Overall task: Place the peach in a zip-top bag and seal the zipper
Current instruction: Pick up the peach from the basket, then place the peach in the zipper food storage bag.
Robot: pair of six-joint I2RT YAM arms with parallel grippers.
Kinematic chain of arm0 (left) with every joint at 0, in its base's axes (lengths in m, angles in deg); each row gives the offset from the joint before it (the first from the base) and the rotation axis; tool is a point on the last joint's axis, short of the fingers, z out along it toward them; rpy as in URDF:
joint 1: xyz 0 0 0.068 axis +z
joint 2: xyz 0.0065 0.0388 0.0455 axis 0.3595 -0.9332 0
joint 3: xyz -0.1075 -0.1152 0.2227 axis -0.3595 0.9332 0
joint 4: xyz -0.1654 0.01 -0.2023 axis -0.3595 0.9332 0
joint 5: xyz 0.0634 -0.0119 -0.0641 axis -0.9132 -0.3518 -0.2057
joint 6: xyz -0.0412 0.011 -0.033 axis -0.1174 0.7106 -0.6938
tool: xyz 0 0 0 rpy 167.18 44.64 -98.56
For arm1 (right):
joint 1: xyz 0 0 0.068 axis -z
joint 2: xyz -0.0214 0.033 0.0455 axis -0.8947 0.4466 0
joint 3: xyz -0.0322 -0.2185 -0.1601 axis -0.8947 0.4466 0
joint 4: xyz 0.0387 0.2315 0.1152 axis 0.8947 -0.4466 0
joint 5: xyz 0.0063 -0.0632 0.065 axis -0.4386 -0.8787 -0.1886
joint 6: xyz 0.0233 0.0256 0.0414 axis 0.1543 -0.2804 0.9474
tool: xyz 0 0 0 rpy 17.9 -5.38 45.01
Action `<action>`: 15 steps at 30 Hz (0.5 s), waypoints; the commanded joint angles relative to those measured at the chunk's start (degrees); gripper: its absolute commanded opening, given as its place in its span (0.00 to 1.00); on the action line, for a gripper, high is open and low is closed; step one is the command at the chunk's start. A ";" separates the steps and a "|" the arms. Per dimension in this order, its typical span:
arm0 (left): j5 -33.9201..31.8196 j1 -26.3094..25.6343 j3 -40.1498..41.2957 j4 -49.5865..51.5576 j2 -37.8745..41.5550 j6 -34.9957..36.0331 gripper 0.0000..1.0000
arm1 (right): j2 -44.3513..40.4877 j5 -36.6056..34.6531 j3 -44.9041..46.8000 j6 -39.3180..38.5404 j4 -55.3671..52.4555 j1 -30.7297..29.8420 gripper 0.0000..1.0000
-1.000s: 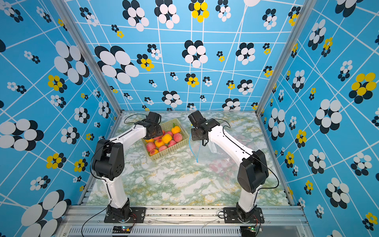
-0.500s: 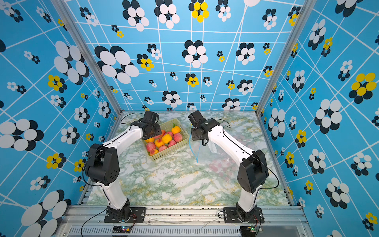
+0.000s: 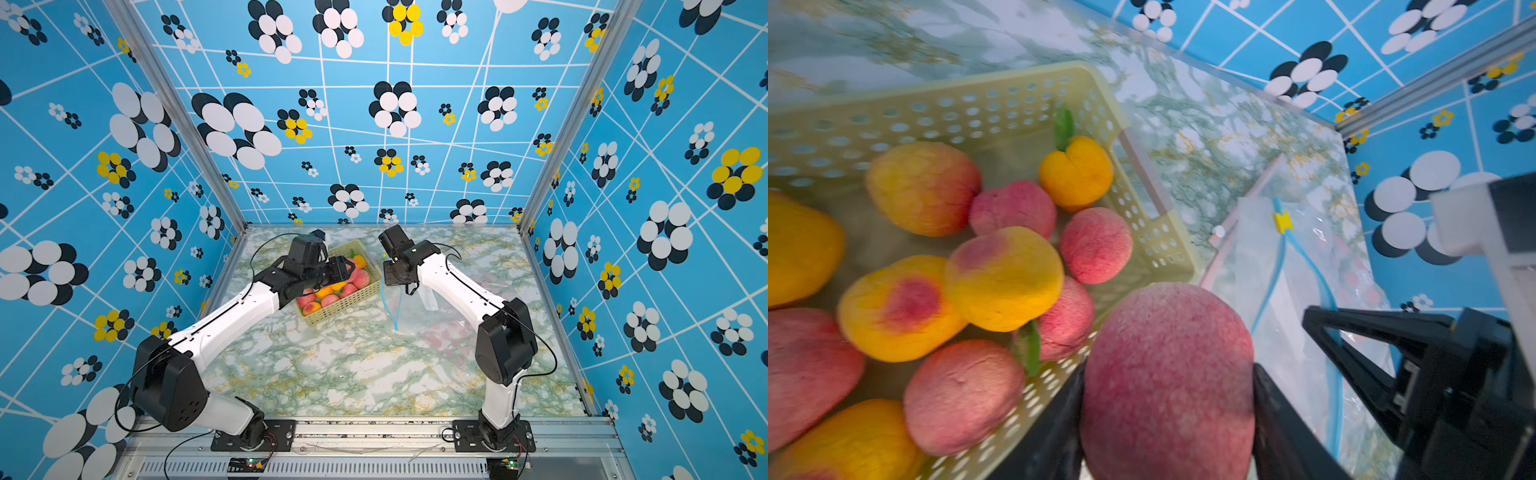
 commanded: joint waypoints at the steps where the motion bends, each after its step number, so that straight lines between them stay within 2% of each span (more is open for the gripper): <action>1: 5.71 -2.42 1.99 -8.30 0.65 -3.53 0.45 | -0.20 1.73 -1.66 1.53 1.17 -0.32 0.00; 11: 12.06 -6.34 2.96 -18.12 -3.73 -7.73 0.44 | -1.45 2.25 -1.43 1.79 1.30 -0.33 0.00; 15: 11.70 -6.91 3.21 -18.48 -4.93 -7.75 0.44 | -1.92 2.07 -1.38 1.95 1.29 -0.33 0.00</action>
